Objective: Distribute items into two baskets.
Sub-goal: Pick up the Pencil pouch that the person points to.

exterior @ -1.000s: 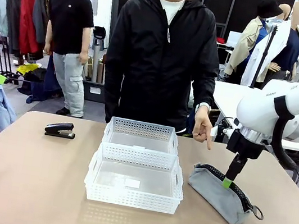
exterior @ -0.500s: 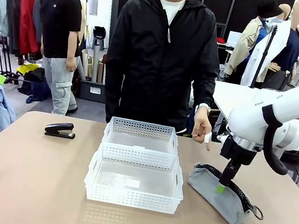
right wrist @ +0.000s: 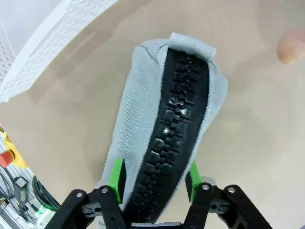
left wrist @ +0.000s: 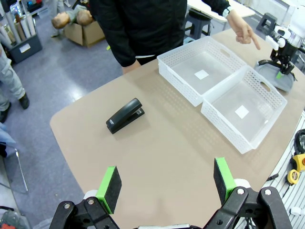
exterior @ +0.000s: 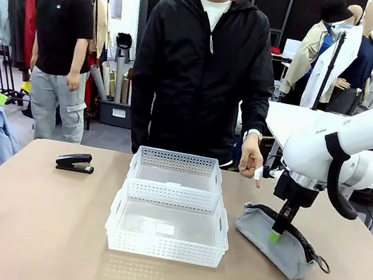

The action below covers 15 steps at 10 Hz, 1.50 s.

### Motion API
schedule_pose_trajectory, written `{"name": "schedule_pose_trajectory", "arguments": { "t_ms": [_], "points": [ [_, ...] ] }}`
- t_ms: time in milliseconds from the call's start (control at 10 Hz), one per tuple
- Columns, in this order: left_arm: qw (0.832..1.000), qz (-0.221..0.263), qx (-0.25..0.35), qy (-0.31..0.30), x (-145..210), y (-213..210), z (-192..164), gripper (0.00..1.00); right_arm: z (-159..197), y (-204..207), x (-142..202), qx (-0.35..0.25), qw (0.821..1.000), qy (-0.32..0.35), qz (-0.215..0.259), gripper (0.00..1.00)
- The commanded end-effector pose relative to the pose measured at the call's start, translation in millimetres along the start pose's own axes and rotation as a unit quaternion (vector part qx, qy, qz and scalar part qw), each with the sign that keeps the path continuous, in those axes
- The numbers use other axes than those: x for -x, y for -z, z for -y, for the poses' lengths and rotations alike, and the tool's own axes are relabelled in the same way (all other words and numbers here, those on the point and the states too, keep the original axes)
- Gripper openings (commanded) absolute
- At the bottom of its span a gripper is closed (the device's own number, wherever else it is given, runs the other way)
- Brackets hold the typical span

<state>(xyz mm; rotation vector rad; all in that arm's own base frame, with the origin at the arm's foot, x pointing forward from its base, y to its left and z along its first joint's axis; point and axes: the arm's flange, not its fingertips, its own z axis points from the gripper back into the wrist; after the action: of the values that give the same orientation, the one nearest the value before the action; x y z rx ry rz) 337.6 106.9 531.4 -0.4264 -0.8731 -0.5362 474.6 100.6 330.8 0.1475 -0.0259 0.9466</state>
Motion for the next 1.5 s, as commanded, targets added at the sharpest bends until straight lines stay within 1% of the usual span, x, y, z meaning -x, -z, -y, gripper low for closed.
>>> {"name": "schedule_pose_trajectory", "arguments": {
  "t_ms": [0, 300, 1000, 1200, 1400],
  "points": [
    [1.000, 0.005, 0.005, 0.002, -0.2, 0.4, -0.8, 1.00, -1.6, 2.9, 1.1, -0.001, 1.000, 0.009, 0.002, 0.00],
    [1.000, 0.005, 0.005, 0.002, -0.2, 0.4, -0.8, 1.00, -0.5, 4.0, 0.2, -0.006, 1.000, 0.015, -0.011, 0.00],
    [1.000, 0.005, 0.005, 0.002, -0.2, 0.4, -0.8, 1.00, 1.8, 0.1, -0.5, -0.002, 1.000, 0.015, -0.013, 0.00],
    [1.000, 0.005, 0.005, 0.002, -0.2, 0.4, -0.8, 1.00, 2.5, -13.8, -1.0, 0.005, 1.000, 0.011, -0.017, 0.00],
    [1.000, 0.005, 0.005, 0.002, -0.2, 0.4, -0.8, 1.00, 4.0, -45.9, 1.2, 0.015, 1.000, 0.001, -0.018, 0.00]
  ]
}}
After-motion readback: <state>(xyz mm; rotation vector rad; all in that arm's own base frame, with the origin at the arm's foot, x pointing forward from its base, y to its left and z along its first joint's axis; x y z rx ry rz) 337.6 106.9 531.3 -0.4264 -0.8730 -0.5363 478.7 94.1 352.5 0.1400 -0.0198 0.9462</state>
